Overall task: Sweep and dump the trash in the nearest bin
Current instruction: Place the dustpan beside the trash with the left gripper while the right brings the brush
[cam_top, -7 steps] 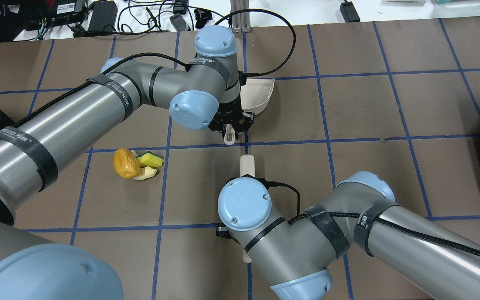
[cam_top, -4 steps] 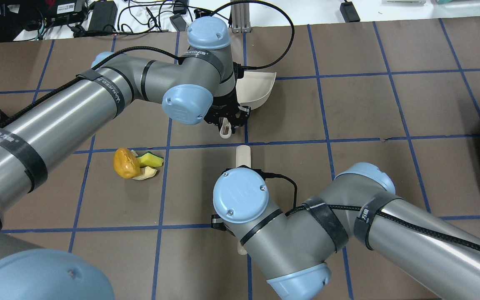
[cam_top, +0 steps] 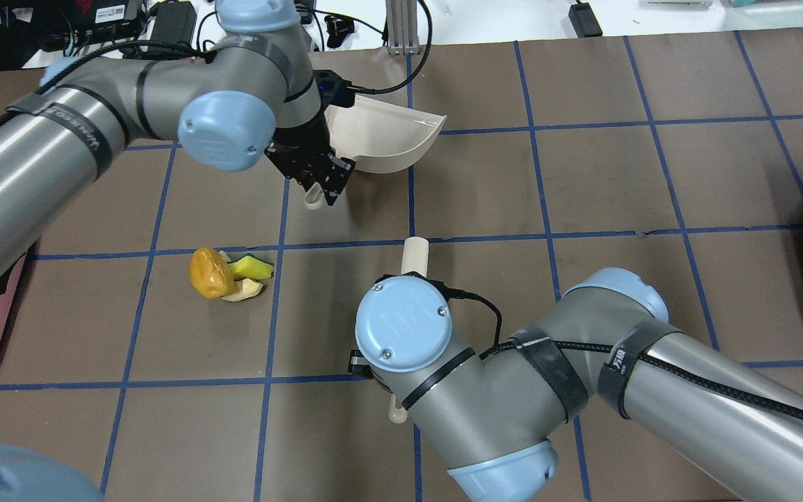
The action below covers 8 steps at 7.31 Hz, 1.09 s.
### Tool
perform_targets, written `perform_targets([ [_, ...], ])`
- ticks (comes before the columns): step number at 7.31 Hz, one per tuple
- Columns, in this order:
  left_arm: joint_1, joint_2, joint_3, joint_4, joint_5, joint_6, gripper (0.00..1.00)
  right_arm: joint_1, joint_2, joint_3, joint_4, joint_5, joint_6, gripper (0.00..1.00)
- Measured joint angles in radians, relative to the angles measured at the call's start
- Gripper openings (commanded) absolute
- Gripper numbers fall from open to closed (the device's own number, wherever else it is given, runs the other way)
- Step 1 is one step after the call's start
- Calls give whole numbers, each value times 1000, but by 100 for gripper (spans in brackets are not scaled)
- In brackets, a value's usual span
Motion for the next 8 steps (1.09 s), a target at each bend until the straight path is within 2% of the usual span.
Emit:
perform_targets([
  [2,127,90,3,-121,36,306,0,-3,-6,-8,-3,9,26,0],
  [5,364,201,5,-292,145,764,0,-15,40,-109,46,24,-50,0],
  [8,666,225,-19,-308,194,1289,0,-16,153,-266,127,38,-175,0],
])
